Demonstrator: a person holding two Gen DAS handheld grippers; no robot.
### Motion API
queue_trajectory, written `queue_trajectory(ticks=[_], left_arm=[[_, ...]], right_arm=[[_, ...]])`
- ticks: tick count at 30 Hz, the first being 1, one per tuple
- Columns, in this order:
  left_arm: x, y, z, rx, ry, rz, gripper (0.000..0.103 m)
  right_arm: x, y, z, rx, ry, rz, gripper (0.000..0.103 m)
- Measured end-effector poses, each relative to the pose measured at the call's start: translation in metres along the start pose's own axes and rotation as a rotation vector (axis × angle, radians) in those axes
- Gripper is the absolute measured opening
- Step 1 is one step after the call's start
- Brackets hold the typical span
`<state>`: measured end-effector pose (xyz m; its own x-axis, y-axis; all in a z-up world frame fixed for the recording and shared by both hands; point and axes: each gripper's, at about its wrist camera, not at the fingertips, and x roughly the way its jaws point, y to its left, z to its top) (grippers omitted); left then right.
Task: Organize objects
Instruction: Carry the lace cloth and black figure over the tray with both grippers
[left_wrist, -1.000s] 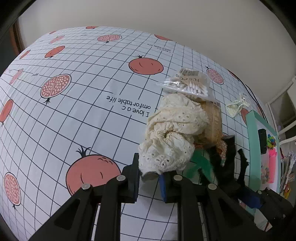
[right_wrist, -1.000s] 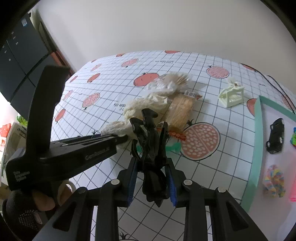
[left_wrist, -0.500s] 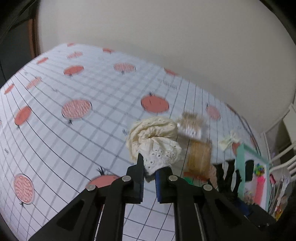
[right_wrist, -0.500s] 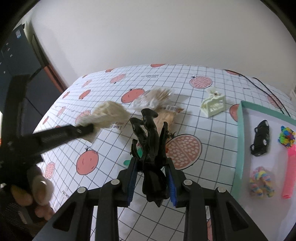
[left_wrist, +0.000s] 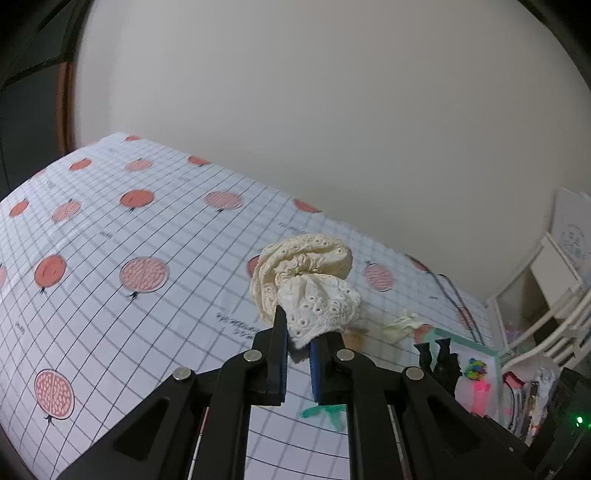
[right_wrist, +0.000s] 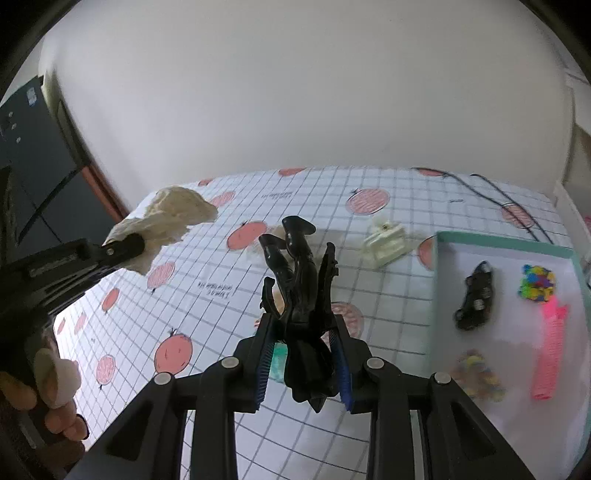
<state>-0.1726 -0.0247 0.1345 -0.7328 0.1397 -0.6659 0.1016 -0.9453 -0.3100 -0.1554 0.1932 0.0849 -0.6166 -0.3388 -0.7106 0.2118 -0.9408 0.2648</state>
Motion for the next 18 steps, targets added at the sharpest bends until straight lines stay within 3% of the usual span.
queue_trajectory(ticks=[7,18], left_arm=[[-0.014,-0.036,-0.004,0.083,-0.025,-0.067,0.01],[-0.023,-0.091,-0.026,0.169,0.021,-0.219,0.01]], right_arm=[[-0.018,-0.035,0.002,0.057,-0.024,-0.053,0.032],[-0.054,-0.102,0.0,0.152,-0.047,-0.16,0.032]])
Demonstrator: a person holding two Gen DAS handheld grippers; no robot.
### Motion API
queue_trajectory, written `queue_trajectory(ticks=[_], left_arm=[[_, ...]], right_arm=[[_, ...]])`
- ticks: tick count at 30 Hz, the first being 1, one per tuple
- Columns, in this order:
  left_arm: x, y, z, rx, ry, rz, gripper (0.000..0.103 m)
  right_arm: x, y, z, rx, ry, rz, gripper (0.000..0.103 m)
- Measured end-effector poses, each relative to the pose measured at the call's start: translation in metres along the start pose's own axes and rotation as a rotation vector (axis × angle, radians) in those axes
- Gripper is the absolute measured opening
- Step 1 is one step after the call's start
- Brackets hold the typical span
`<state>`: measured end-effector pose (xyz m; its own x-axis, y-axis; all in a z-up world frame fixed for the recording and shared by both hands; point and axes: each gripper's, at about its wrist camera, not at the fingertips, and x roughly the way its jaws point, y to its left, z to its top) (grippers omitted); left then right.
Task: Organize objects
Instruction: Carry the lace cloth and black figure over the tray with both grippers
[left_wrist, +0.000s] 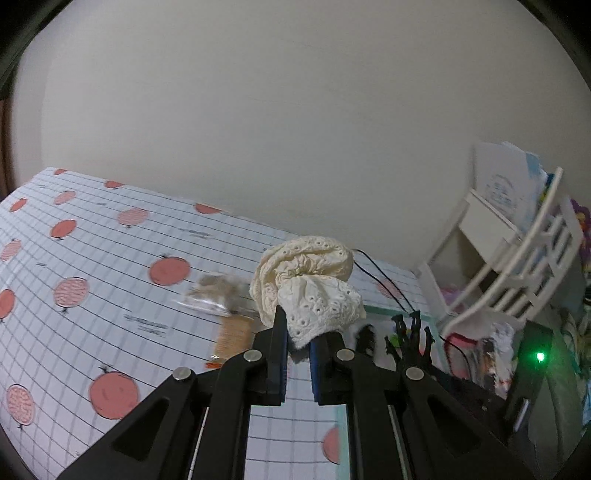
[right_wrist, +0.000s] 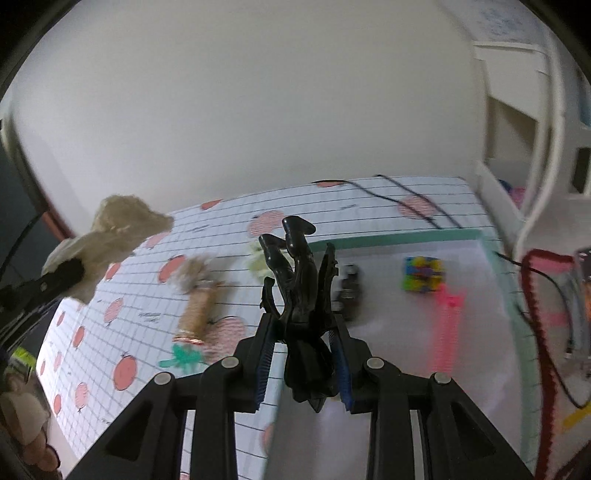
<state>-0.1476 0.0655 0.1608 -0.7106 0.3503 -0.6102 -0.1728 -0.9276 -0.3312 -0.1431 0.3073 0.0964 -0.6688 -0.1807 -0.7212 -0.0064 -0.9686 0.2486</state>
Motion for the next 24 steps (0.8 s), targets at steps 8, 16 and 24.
queue_trajectory(ticks=[8,16,24], left_arm=[[0.011,-0.036,-0.018,0.058,0.047,-0.068,0.01],[0.02,-0.076,-0.036,0.115,0.09,-0.146,0.01],[0.04,-0.109,-0.061,0.204,0.149,-0.148,0.01]], right_arm=[[-0.011,-0.058,-0.001,0.076,-0.004,-0.095,0.032],[-0.015,-0.097,-0.008,0.141,0.008,-0.147,0.032],[-0.006,-0.117,-0.02,0.18,0.046,-0.194,0.032]])
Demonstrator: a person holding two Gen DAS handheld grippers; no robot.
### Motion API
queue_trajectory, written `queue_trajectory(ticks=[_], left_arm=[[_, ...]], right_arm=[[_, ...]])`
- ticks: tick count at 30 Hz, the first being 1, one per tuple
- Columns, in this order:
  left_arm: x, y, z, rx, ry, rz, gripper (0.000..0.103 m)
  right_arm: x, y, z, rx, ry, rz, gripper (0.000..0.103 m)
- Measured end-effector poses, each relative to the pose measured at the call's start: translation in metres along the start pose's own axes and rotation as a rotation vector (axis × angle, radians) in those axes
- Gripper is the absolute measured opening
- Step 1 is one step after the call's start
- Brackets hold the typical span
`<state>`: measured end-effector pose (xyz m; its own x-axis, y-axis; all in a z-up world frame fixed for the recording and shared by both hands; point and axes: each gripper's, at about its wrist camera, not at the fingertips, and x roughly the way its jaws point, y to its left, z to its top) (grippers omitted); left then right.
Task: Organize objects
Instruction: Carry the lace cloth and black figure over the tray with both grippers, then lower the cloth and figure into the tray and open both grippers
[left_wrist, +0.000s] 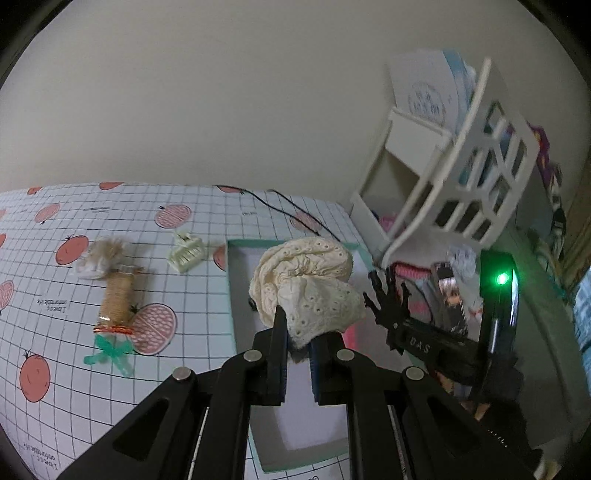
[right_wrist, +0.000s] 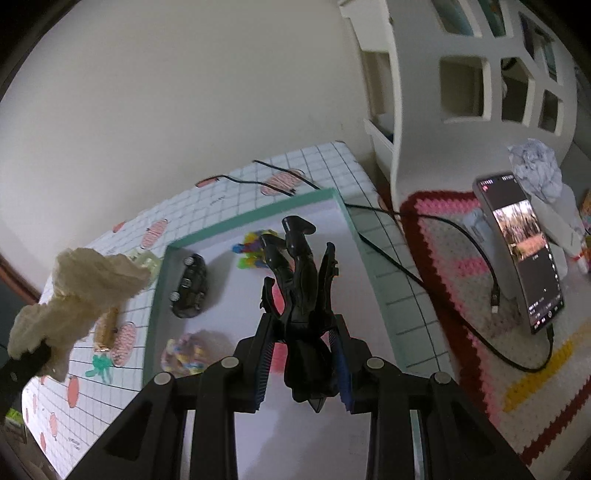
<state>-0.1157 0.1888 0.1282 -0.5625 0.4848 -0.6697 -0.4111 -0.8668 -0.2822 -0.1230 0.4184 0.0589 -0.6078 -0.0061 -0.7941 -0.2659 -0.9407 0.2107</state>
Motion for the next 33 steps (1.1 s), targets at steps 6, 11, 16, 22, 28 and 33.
queue_trajectory(ticks=[6,11,16,22,28,33], left_arm=[[0.016,-0.015,-0.012,0.046,0.039,0.016,0.01],[0.036,-0.022,-0.021,0.069,0.097,0.027,0.01],[0.052,-0.026,-0.03,0.103,0.154,0.048,0.01],[0.065,-0.032,-0.036,0.122,0.205,0.046,0.01],[0.079,-0.029,-0.044,0.093,0.287,0.026,0.01],[0.085,-0.024,-0.048,0.073,0.329,0.017,0.01]], right_arm=[[0.008,-0.005,-0.005,0.007,0.023,-0.028,0.032],[0.015,-0.008,-0.008,0.004,0.04,-0.044,0.032],[0.019,-0.011,-0.011,0.011,0.054,-0.047,0.032],[0.023,-0.011,-0.012,0.008,0.067,-0.054,0.032],[0.029,-0.008,-0.015,-0.01,0.089,-0.057,0.032],[0.031,-0.008,-0.016,-0.009,0.1,-0.053,0.032]])
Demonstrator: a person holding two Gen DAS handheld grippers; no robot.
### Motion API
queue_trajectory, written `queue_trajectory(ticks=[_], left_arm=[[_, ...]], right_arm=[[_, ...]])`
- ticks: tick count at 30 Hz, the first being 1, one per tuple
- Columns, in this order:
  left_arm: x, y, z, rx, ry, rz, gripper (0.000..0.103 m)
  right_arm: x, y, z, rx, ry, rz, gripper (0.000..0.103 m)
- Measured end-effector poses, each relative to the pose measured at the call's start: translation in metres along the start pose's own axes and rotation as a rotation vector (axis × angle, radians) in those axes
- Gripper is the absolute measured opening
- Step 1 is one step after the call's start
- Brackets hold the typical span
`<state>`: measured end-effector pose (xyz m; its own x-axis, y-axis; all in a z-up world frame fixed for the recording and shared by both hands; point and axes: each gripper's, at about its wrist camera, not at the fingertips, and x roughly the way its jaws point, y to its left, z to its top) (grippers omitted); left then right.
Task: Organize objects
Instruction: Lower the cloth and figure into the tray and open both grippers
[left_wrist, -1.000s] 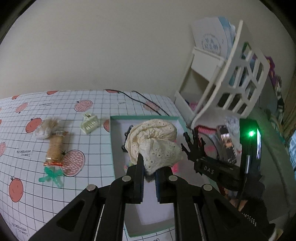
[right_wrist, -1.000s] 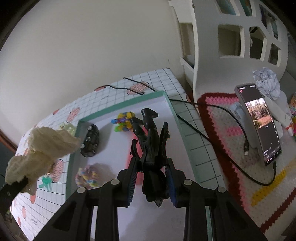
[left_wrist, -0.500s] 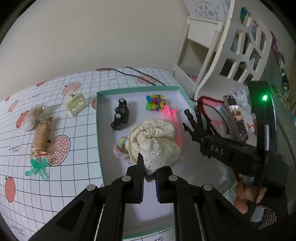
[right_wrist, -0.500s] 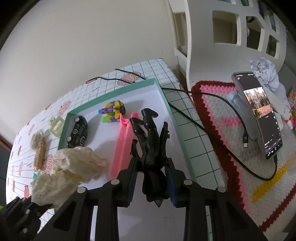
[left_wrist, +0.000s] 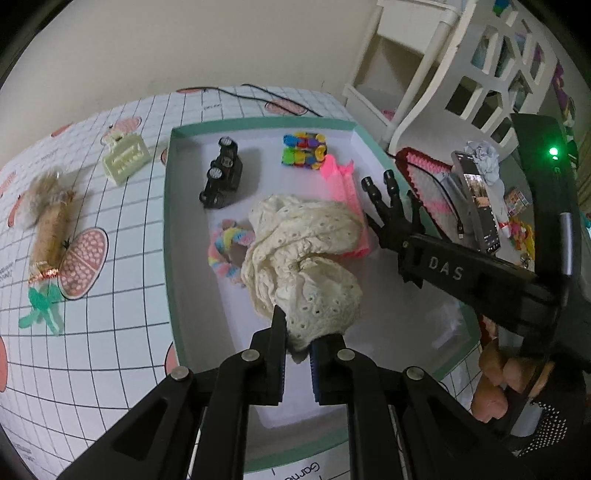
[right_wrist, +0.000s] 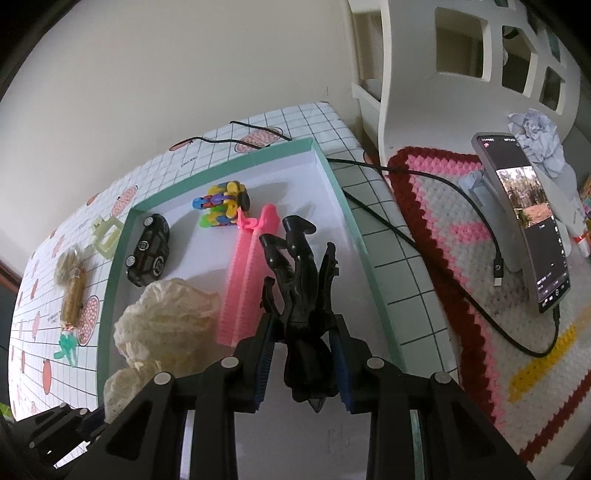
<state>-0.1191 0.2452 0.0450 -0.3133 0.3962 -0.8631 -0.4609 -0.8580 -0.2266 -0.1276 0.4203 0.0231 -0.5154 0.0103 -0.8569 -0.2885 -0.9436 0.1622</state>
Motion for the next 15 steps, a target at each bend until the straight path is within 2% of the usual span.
queue_trajectory(ticks=[6,10,13,15], left_arm=[[-0.0012,0.0032,0.0006,-0.008,0.013,-0.025,0.012],[-0.0013,0.0058,0.0002,-0.013,0.031,-0.034,0.021],[-0.0042,0.0082,0.0003,-0.024,0.037,-0.051,0.025],[-0.0071,0.0089,0.0008,-0.027,0.037,-0.063,0.031]], right_arm=[[-0.0004,0.001,0.0,0.0,-0.004,-0.004,0.032],[-0.0009,0.0019,0.0001,-0.004,-0.007,-0.007,0.033],[-0.002,0.001,0.0,-0.001,-0.011,-0.007,0.035],[-0.0028,-0.0002,0.0004,0.004,-0.015,-0.008,0.043]])
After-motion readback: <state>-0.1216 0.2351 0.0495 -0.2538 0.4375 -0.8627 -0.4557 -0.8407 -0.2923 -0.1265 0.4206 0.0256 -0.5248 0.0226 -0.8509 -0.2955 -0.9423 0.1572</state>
